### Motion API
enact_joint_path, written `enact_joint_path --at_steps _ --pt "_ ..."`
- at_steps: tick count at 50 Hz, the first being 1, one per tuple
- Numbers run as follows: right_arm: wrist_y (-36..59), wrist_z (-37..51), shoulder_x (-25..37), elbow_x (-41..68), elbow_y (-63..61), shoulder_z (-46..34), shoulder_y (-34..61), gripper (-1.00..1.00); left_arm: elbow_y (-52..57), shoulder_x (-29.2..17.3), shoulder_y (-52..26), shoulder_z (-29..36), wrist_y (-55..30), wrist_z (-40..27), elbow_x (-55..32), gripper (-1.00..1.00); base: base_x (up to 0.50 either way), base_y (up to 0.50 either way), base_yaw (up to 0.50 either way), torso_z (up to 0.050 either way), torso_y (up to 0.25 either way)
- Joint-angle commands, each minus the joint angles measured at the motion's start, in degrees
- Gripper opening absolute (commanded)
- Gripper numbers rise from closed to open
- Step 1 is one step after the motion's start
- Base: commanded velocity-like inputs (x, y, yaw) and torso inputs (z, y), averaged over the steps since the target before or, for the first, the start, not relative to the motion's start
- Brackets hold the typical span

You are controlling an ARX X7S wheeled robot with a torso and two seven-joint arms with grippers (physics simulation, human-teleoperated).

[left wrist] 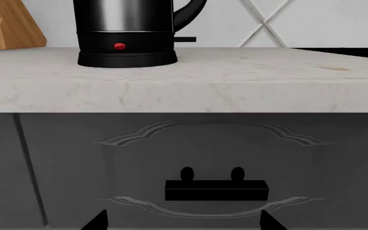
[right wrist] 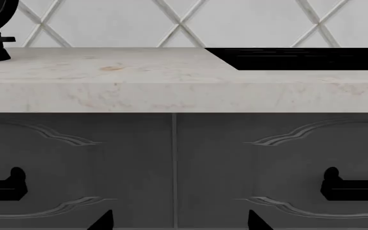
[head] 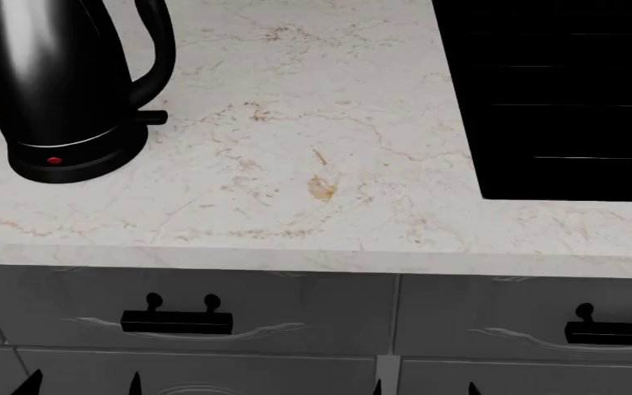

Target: Close the lid of the electric kettle.

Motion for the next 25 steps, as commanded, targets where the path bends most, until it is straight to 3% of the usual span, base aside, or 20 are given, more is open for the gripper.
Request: enact_joint_path --at_steps 1,19,25 --pt "0.4 0.9 0.7 0.7 -0.6 -0.9 -0.2 1.00 0.2 -0.9 0.1 1.1 -0.1 -1.1 -0.9 1.00 0.00 0.00 0.00 0.000 0.000" --pt "0.0 3.7 3.4 3.3 0.1 -4.1 0.2 1.00 -0.2 -3.4 -0.4 3.9 -0.5 -3.8 -3.4 1.00 0.00 0.00 0.00 0.000 0.000" --pt "0.1 4.3 3.9 3.8 -0.1 -4.7 0.2 1.00 0.8 -3.9 -0.1 4.2 -0.9 -4.2 -4.5 1.00 0.00 0.00 0.00 0.050 0.000"
